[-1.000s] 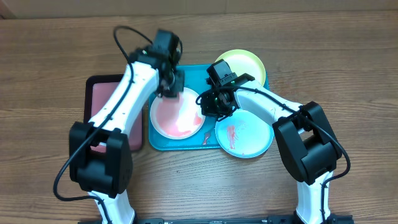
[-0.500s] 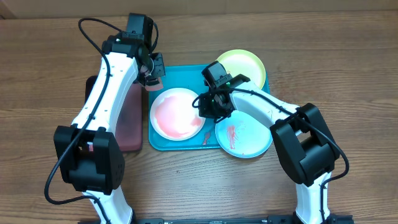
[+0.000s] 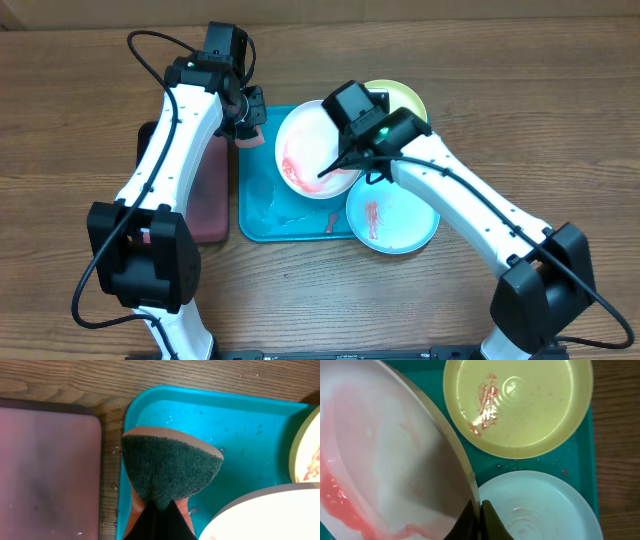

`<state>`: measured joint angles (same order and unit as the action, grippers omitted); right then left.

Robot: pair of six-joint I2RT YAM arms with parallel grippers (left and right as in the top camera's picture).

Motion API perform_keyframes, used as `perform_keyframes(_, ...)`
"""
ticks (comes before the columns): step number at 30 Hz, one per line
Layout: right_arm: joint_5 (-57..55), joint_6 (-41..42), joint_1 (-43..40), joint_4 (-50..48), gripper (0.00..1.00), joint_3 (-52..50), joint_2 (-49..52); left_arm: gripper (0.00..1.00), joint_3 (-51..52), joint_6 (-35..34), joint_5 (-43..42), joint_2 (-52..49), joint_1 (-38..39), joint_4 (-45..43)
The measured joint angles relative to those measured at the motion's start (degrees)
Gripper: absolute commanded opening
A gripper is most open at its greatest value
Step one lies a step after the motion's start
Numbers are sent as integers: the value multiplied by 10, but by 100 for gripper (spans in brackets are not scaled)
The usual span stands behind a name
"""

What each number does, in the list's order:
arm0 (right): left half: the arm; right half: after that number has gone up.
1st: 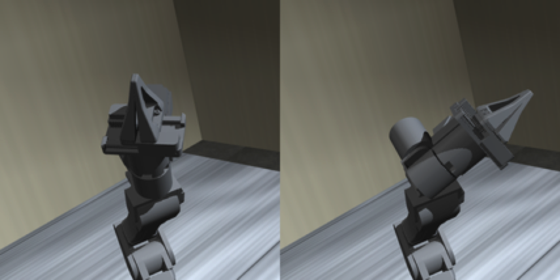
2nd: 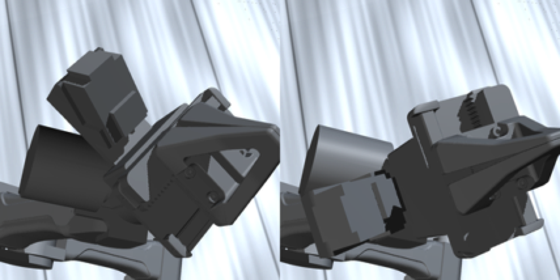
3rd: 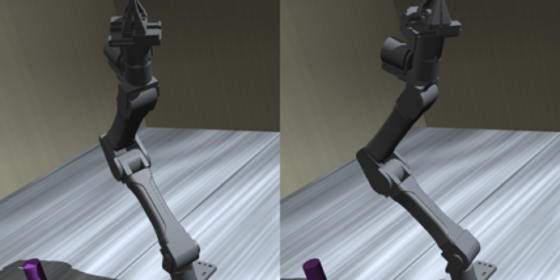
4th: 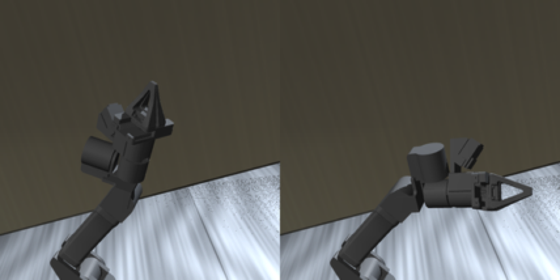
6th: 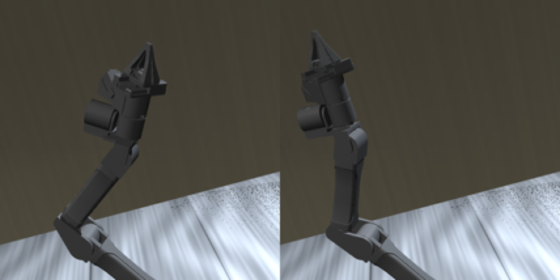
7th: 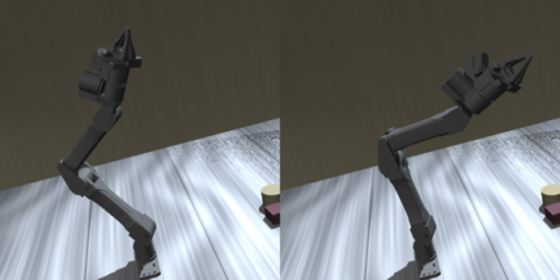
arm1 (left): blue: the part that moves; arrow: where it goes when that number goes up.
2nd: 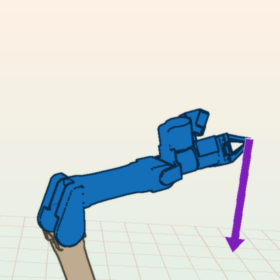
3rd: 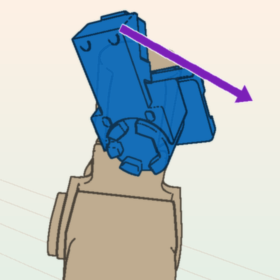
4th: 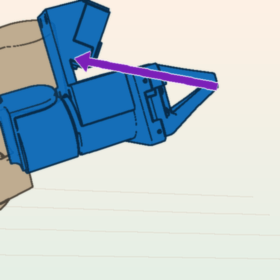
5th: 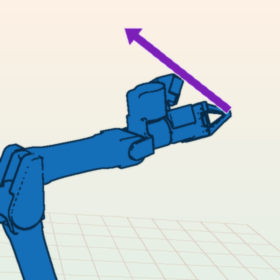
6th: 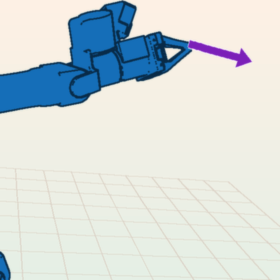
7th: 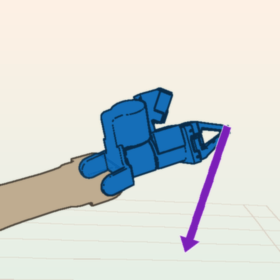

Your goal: Clean dirty plates on tray and stack at the side

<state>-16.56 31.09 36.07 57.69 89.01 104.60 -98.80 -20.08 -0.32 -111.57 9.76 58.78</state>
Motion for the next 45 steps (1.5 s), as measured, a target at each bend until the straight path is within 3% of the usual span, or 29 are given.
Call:
perform_keyframes(17, -449, 68, 186, 59, 4, 0, 1, 4, 0, -8, -10, 0, 0, 12)
perform_keyframes(30, -658, 71, 231, 64, 4, 0, 1, 4, 0, -8, -11, 0, 0, 12)
perform_keyframes(39, -661, 92, 242, 64, 4, 0, 1, 4, 0, -8, -11, 0, 0, 12)
perform_keyframes(45, -469, 126, 189, 43, 4, 0, 2, 4, 0, -8, -11, 0, 0, 13)
